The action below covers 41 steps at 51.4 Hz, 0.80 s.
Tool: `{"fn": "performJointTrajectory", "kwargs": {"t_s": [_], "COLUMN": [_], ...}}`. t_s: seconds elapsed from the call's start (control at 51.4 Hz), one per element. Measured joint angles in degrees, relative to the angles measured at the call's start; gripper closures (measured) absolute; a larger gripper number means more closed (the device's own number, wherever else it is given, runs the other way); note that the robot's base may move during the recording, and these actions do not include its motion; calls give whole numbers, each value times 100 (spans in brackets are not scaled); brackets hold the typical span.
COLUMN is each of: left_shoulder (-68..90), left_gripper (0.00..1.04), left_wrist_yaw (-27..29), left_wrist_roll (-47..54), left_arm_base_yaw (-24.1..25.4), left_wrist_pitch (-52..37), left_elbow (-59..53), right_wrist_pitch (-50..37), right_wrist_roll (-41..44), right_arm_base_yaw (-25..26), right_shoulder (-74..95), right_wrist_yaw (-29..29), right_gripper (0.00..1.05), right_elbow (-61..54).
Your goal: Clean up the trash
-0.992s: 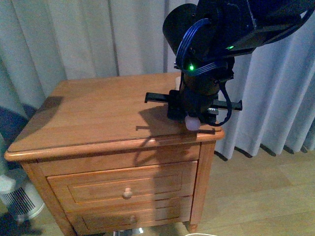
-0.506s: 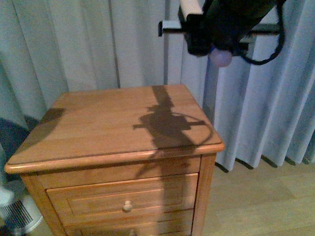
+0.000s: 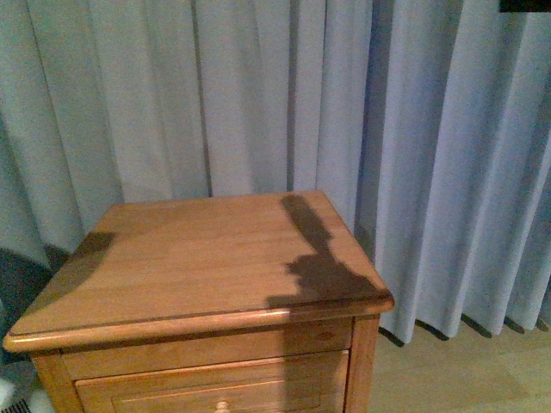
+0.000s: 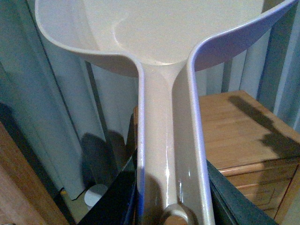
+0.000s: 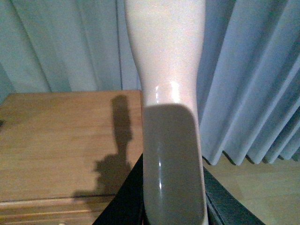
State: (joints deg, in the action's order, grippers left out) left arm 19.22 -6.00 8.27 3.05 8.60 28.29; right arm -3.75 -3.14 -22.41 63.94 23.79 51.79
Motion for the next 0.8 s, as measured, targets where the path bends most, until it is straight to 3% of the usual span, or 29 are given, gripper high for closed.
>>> {"fn": "performJointTrajectory", "kwargs": {"t_s": [0.331, 0.798], "left_shoulder": [0, 0], "left_gripper": [77, 77], "left_wrist_yaw": [0, 0], "left_wrist_roll": [0, 0], "left_arm_base_yaw": [0, 0], "left_wrist_pitch": [0, 0], "left_elbow": [0, 0], "right_wrist_pitch": [407, 509], "right_wrist_roll": [-184, -273], "right_arm_base_yaw": [4, -42], "right_shoulder": [-1679, -1991], "right_wrist_yaw": [205, 275], "right_gripper": [85, 85], "right_elbow": [-1202, -1364]}}
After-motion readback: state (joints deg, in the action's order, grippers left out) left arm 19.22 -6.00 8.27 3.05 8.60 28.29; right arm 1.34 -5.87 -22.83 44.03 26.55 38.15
